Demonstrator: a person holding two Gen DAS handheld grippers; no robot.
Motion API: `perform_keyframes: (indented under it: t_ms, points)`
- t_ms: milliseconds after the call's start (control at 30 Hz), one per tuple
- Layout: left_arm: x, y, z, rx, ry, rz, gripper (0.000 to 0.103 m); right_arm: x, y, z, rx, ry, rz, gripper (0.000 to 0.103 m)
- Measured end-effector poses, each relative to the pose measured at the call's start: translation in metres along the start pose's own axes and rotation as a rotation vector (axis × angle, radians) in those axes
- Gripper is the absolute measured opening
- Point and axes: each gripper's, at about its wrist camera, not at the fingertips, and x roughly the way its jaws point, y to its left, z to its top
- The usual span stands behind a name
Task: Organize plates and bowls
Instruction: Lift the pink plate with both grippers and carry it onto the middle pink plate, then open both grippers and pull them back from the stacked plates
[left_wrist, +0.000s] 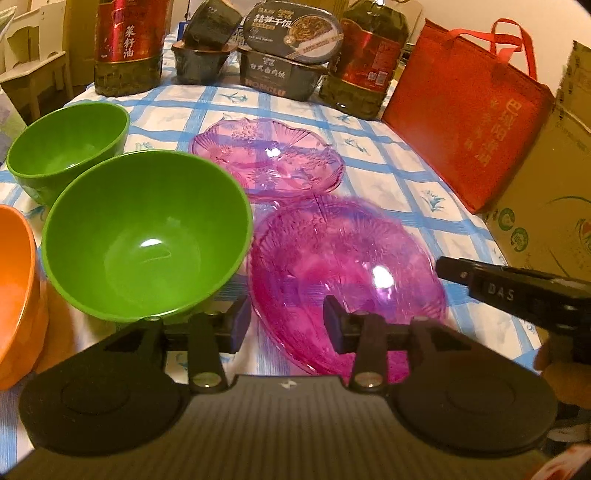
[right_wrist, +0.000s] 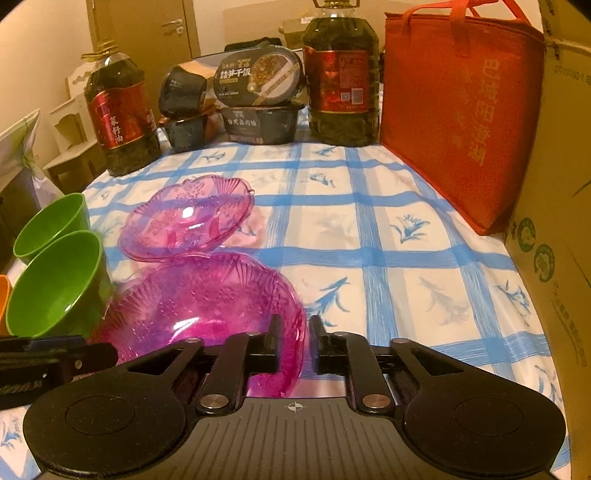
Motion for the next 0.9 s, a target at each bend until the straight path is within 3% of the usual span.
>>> perform_keyframes:
  t_ms: [67, 467, 900]
  points:
    - [-0.004, -0.001, -0.003, 0.001, -0.004, -0.001, 0.039, -0.004, -0.003, -0.002, 0.026, -0.01, 0.0, 0.048]
    - [-0.044, 0.0, -0.024, -0.032, -0.017, -0.033, 0.04, -0.063, -0.002, -0.029, 0.184, -0.014, -0.025, 0.05]
    - [-0.102, 0.019, -0.056, -0.013, -0.021, -0.029, 0.043, -0.13, 0.043, -0.075, 0.206, 0.037, -0.068, 0.051]
